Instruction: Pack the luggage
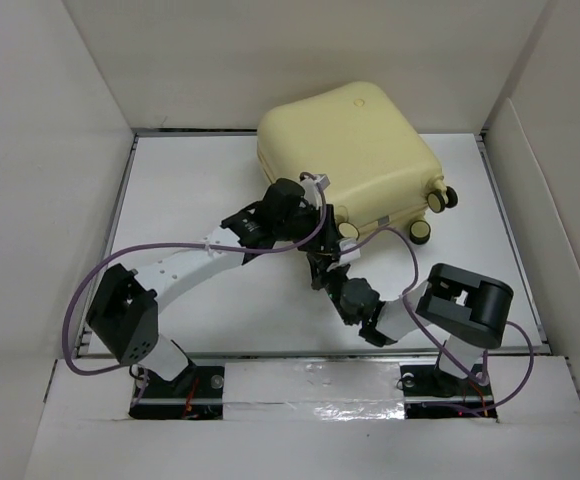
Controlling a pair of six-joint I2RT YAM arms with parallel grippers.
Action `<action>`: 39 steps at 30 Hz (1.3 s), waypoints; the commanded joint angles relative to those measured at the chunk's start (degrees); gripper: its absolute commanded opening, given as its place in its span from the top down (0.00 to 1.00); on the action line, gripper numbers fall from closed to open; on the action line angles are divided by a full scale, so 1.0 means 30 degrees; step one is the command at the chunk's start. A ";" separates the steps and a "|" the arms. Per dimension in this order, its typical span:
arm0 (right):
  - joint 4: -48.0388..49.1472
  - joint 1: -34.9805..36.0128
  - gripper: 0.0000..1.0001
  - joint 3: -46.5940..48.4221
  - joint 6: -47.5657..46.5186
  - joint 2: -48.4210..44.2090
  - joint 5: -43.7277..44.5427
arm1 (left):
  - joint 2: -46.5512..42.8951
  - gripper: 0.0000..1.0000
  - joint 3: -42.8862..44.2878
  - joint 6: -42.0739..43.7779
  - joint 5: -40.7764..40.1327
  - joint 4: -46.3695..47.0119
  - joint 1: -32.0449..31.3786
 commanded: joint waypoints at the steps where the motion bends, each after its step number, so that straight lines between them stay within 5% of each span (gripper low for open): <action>1: 0.9073 0.2294 1.00 0.1476 -0.2548 -0.0055 -0.2072 | -0.1608 0.55 0.1323 -0.0998 0.3313 0.3868 -0.0212; 6: 0.9132 0.2294 1.00 0.0010 -0.1612 -0.1082 -0.0253 | -0.3949 0.47 -0.0168 -0.1202 0.1656 0.4042 0.0841; 10: 0.9162 0.2498 1.00 0.1266 -0.1641 0.0056 -0.0835 | -0.3397 0.47 0.0003 -0.2112 0.4985 0.5041 0.2016; 12: 0.9162 0.2674 1.00 0.1882 -0.1670 0.0904 -0.0691 | -0.3803 0.46 0.0239 -0.1793 0.4353 0.4633 0.2018; 14: 0.9162 0.2907 0.87 0.1769 -0.1612 0.0881 -0.0632 | -0.5405 0.45 -0.0662 -0.1119 0.1518 0.3987 0.2018; 15: 0.9162 0.2910 0.67 0.1536 -0.1611 0.0706 -0.0544 | -0.6171 0.45 -0.1191 -0.0943 0.0404 0.3841 0.2279; 18: 0.8317 0.3086 0.39 0.0189 -0.1029 -0.0639 -0.0573 | -0.9247 0.50 -0.4556 -0.0911 -0.3848 0.4100 0.2689; 22: 0.1796 0.3522 0.31 -0.0576 0.0876 -0.3947 -0.0925 | -1.1683 0.57 -0.8923 -0.1175 -0.6224 0.5505 0.2691; 23: -0.1237 0.3699 0.31 -0.0489 0.1140 -0.5317 -0.0837 | -1.2063 0.61 -1.0236 -0.1001 -0.6373 0.5655 0.2691; 24: -0.2486 0.4049 0.44 -0.0488 0.1316 -0.6027 -0.0749 | -1.2183 0.63 -1.0800 -0.0825 -0.6491 0.5888 0.2691; 27: -0.8136 0.4228 1.00 0.0007 0.1815 -0.9598 -0.0807 | -1.2185 0.77 -1.3057 -0.0095 -0.5849 0.7789 0.2691; 32: -1.9581 0.4228 1.00 0.3343 0.1700 -1.4203 0.1380 | -1.0346 0.76 -1.4234 0.0844 -0.5847 1.1159 0.2107; 36: -2.4960 0.3177 0.39 0.6331 0.1495 -1.4737 0.2912 | -0.7854 0.65 -1.3182 0.1753 -0.5818 1.2363 0.1900; 39: -2.7952 0.1362 0.22 0.8501 0.1173 -1.3421 0.2097 | -0.6066 0.63 -1.2273 0.2398 -0.5409 1.3096 0.1900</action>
